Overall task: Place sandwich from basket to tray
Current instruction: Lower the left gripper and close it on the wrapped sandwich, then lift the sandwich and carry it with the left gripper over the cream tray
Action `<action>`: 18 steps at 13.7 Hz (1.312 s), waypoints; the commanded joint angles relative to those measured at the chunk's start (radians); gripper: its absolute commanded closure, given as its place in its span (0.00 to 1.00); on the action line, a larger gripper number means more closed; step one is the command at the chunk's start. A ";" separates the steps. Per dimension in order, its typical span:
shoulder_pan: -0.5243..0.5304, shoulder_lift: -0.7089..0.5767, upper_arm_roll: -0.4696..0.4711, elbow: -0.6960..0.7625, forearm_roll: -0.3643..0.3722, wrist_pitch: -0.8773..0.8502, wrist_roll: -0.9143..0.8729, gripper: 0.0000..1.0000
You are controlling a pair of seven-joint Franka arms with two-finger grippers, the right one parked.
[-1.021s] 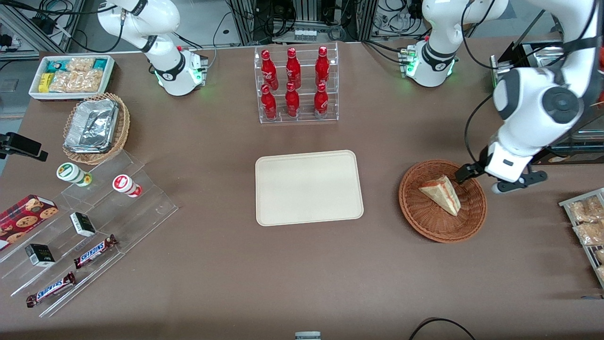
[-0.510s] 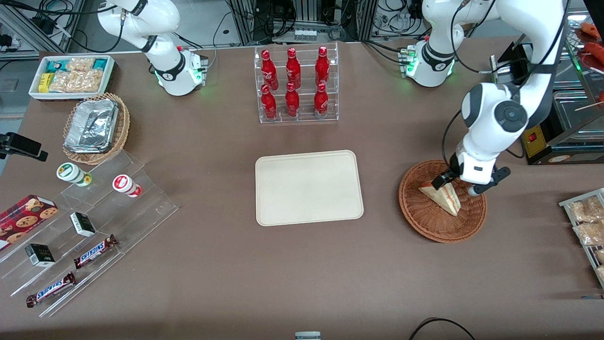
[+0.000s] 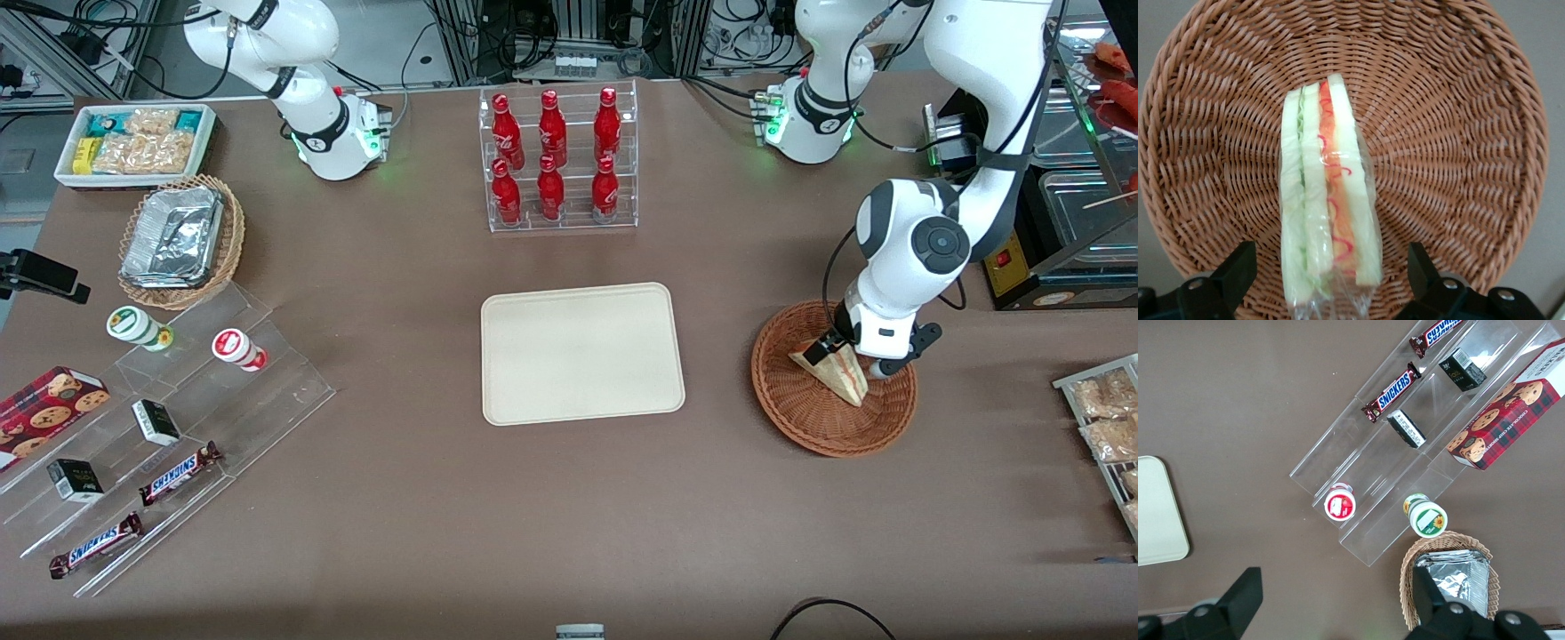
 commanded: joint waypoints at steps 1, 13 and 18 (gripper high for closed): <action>0.004 0.021 0.004 0.012 0.014 0.041 -0.096 0.08; -0.158 -0.039 -0.031 0.578 0.102 -0.696 -0.114 1.00; -0.370 0.144 -0.031 0.848 0.099 -0.824 -0.187 1.00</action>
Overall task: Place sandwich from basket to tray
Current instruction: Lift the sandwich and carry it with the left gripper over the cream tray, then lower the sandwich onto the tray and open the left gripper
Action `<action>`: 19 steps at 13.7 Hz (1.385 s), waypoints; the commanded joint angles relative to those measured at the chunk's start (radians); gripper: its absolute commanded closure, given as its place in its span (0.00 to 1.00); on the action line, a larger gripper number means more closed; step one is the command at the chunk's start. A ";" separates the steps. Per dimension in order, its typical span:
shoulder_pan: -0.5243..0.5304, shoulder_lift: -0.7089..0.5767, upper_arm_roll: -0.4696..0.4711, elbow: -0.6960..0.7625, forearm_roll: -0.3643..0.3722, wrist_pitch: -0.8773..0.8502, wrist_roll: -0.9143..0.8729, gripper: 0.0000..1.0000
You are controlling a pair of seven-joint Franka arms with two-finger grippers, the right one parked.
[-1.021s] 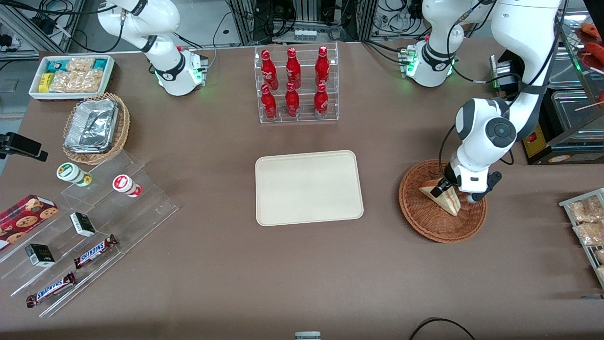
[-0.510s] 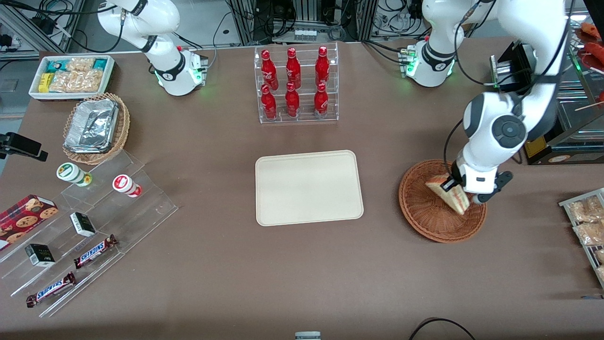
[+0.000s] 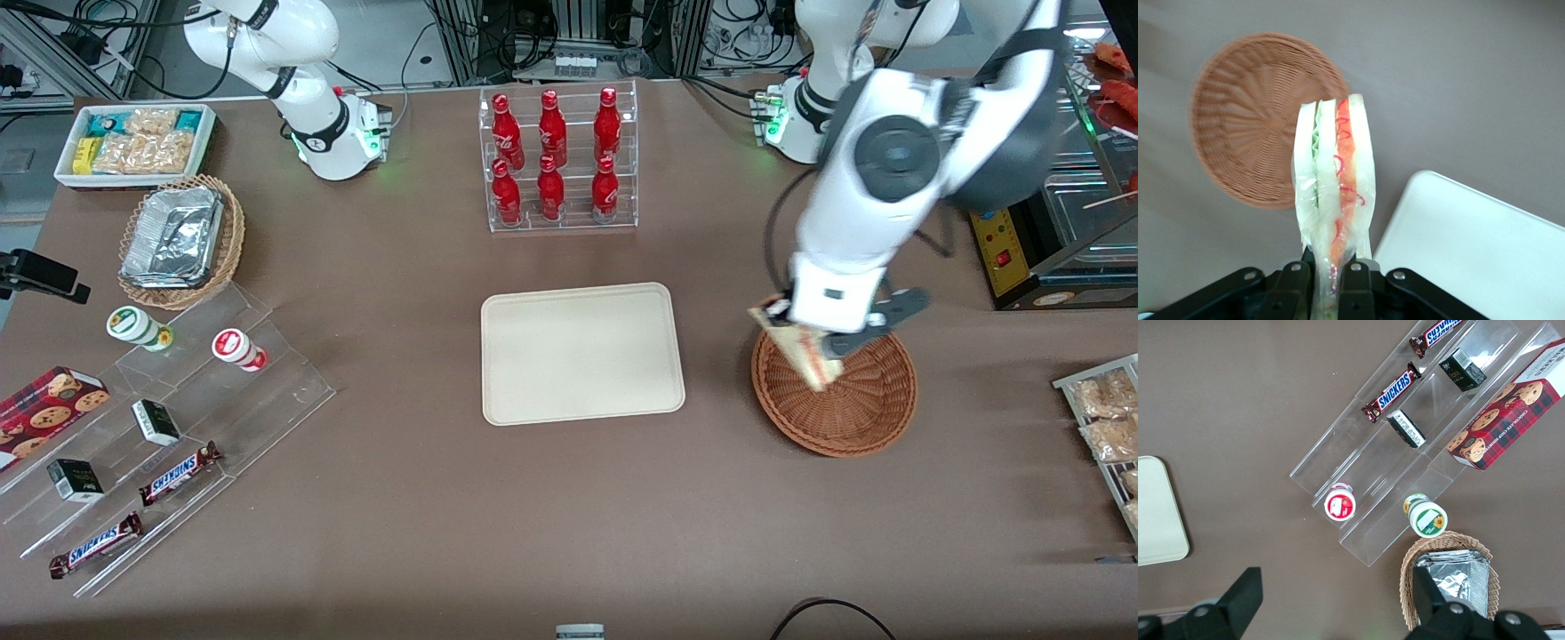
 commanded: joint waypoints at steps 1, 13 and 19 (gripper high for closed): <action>-0.109 0.130 0.011 0.100 0.007 0.033 -0.026 1.00; -0.383 0.492 0.014 0.164 0.025 0.376 -0.072 1.00; -0.404 0.529 0.014 0.160 0.034 0.394 -0.068 0.12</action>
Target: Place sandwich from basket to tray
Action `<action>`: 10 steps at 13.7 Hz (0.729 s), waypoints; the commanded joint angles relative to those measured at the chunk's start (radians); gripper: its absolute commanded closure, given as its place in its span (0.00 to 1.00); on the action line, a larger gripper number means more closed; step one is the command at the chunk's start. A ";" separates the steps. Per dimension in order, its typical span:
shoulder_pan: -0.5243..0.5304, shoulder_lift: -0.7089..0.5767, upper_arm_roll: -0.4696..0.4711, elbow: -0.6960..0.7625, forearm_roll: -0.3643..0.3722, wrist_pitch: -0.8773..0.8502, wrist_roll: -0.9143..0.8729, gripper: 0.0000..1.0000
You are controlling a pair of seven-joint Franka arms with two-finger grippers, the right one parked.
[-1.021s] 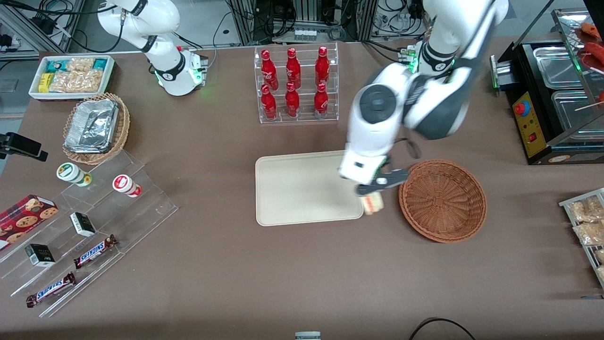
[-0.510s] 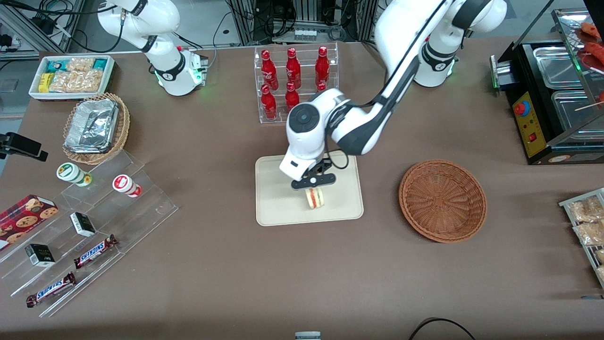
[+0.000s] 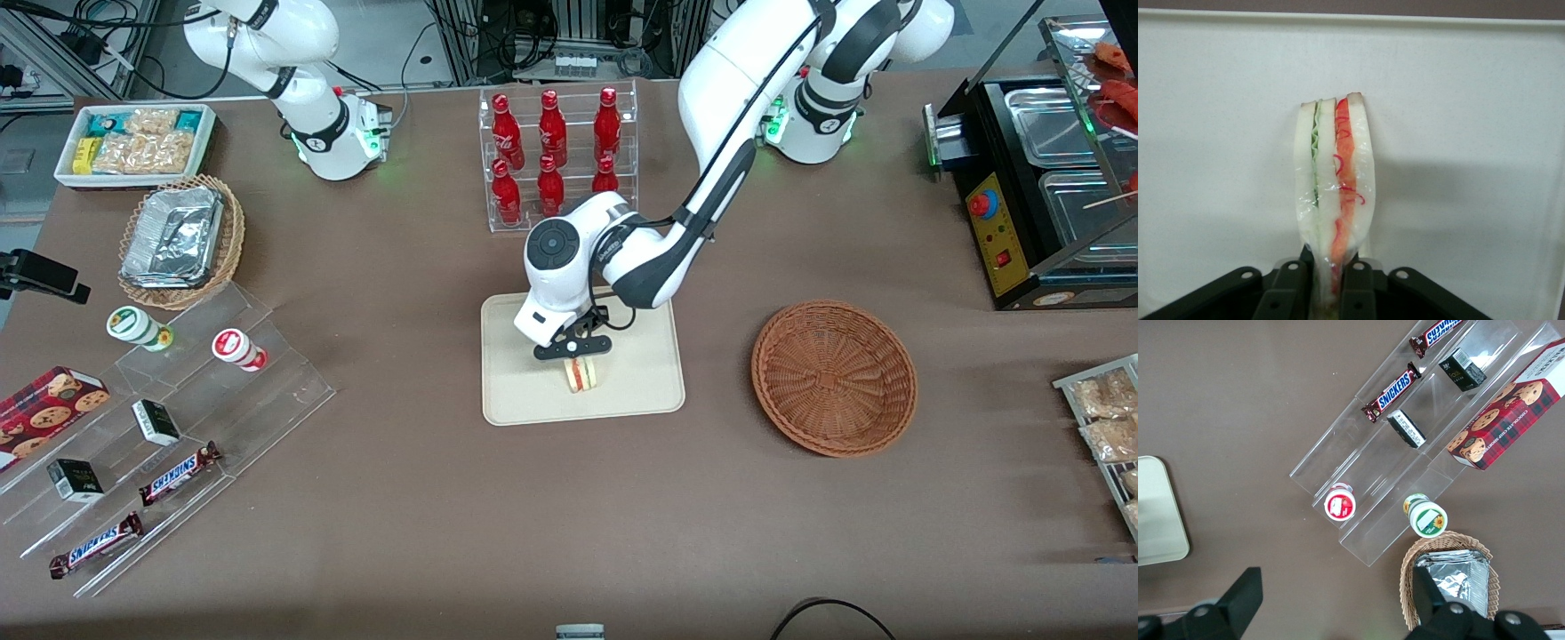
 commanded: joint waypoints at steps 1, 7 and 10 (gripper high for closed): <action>-0.014 -0.002 0.014 0.025 0.016 -0.015 -0.001 0.00; 0.080 -0.287 0.024 0.032 0.004 -0.354 -0.020 0.00; 0.201 -0.427 0.024 0.028 0.002 -0.484 0.002 0.00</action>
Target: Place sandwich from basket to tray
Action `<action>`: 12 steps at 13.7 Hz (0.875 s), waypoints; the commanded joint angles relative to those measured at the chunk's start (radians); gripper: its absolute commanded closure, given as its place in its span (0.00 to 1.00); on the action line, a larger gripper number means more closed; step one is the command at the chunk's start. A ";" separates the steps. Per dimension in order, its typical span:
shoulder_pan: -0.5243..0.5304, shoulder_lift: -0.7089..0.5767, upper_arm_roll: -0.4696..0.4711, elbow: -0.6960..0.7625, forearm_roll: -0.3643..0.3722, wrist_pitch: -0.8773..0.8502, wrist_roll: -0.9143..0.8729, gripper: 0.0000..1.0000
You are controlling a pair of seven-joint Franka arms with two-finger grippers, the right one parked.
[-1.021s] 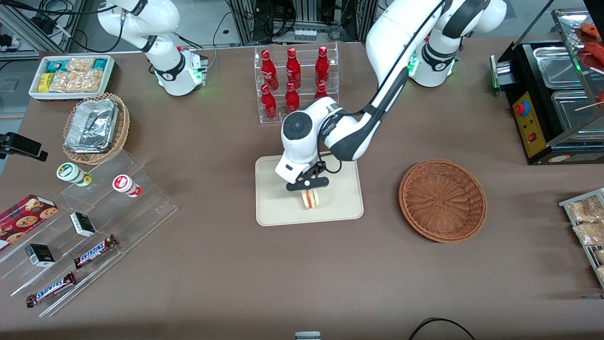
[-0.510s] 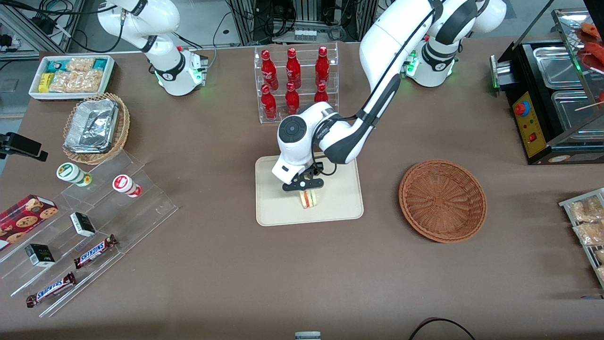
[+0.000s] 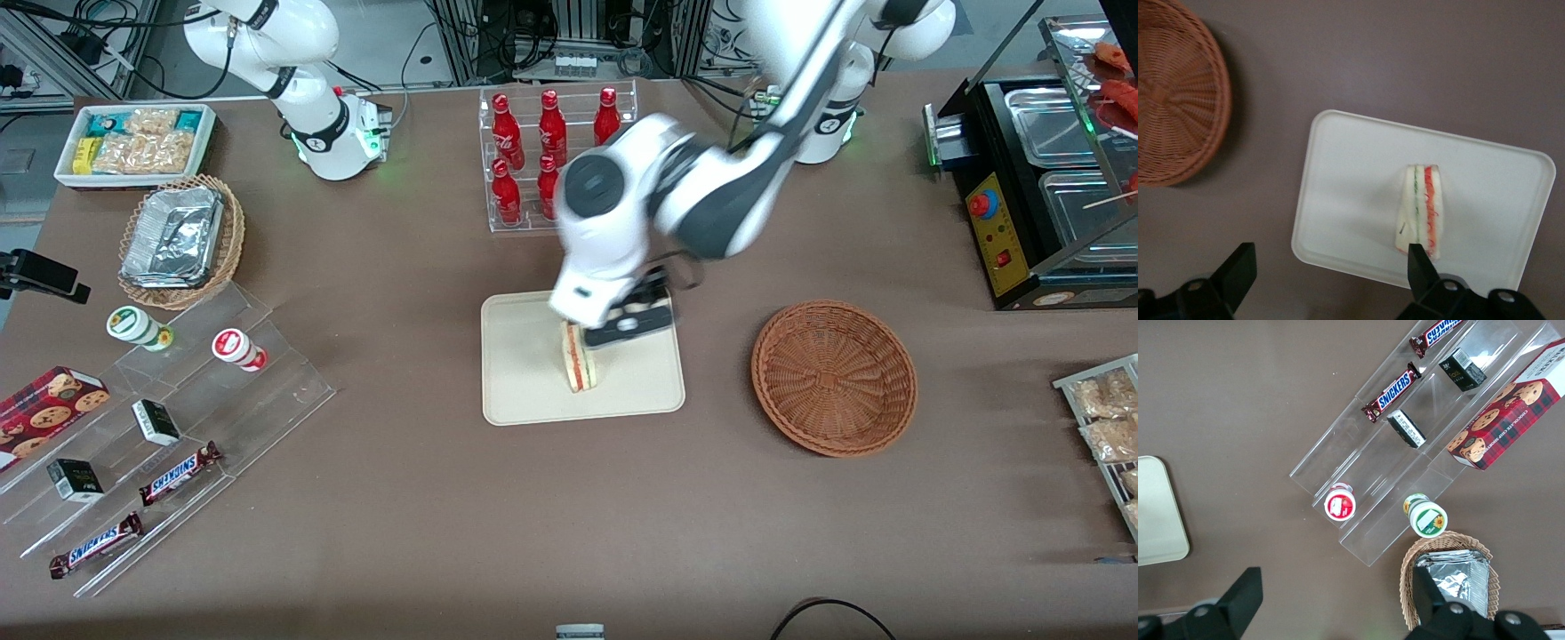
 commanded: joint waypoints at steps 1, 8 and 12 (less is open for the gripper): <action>0.110 -0.142 -0.009 -0.060 -0.004 -0.087 0.021 0.00; 0.405 -0.370 -0.009 -0.155 -0.057 -0.200 0.465 0.00; 0.538 -0.466 0.006 -0.227 -0.103 -0.206 0.780 0.00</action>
